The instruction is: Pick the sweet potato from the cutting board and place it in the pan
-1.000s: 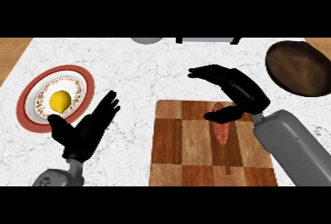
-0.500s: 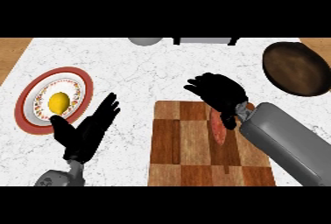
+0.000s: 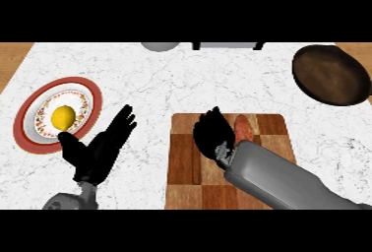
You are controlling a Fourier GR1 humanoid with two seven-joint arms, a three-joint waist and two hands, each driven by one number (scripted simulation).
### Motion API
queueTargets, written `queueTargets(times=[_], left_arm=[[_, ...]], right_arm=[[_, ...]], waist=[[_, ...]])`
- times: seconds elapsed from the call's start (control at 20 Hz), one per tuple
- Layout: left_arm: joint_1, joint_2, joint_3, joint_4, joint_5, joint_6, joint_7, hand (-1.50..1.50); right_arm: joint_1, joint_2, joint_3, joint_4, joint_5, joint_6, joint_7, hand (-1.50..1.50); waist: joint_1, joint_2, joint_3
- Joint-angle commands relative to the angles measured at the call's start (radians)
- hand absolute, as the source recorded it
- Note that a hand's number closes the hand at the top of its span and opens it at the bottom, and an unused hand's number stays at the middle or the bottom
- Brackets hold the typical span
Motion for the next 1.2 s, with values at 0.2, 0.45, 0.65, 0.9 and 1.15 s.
queueTargets(times=[0.2, 0.45, 0.65, 0.9, 1.15], left_arm=[[0.016, -0.001, 0.035, 0.010, -0.002, -0.052, -0.028, 0.00], [-0.001, -0.060, 0.011, 0.043, -0.037, -0.031, -0.022, 0.00], [0.070, -0.011, 0.034, -0.071, -0.020, -0.053, 0.030, 0.00], [0.016, -0.016, 0.074, -0.054, -0.019, -0.070, 0.057, 0.00], [-0.025, -0.082, 0.061, 0.028, -0.082, -0.051, 0.002, 0.00]], right_arm=[[0.149, 0.144, -0.009, -0.013, 0.100, 0.081, 0.204, -1.50], [0.162, 0.134, -0.005, -0.046, 0.175, 0.109, 0.202, -1.50], [0.138, -0.002, 0.005, -0.052, 0.238, 0.075, 0.086, -1.50], [0.186, -0.034, -0.007, -0.026, 0.324, -0.008, 0.020, -1.50], [0.177, 0.019, -0.053, 0.057, 0.391, -0.025, -0.037, -1.50]], waist=[[0.003, 0.007, 0.002], [0.002, 0.008, 0.002], [0.008, 0.006, 0.002], [0.007, 0.008, 0.003], [0.005, 0.009, 0.002]])
